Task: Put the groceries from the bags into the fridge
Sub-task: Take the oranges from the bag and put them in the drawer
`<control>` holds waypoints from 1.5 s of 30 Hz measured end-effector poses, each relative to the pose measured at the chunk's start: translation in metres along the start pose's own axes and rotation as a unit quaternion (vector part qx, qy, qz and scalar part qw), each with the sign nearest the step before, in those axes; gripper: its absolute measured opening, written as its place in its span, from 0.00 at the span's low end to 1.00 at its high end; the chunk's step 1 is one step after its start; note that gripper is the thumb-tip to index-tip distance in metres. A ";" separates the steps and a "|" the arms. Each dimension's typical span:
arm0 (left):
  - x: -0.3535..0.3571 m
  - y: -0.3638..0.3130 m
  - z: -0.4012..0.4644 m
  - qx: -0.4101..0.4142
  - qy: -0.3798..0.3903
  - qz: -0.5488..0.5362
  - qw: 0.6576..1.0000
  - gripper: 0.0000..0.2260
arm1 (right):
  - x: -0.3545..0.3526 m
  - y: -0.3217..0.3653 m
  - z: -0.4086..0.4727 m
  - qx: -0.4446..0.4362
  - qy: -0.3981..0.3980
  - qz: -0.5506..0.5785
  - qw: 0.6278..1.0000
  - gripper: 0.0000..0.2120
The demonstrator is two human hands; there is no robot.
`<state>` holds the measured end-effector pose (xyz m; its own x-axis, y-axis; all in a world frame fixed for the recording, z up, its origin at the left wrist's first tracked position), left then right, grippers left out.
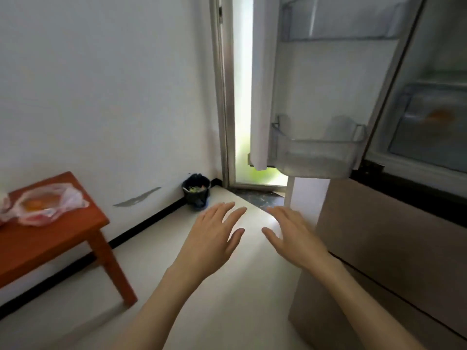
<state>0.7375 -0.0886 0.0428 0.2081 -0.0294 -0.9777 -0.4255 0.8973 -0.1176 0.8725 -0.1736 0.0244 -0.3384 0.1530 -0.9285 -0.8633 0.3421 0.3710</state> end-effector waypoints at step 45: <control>0.057 0.810 -0.112 -0.416 0.053 -0.160 0.894 0.15 | 0.372 0.587 0.567 -0.298 0.267 0.057 0.915 0.19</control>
<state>0.3063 0.5873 -0.1280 0.3702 -0.3060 -0.8771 -0.8757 0.2001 -0.4394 0.4519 0.6100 -0.0944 -0.4369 -0.3722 -0.8189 -0.8078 -0.2382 0.5392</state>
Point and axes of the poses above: each hand's wrist, its own z-axis towards the middle knuckle, its own x-axis out of the palm, y = z × x, the point moved 6 cm from there along z, towards the middle knuckle, and after that the axes turned 9 degrees about y, right-handed, at the moved point
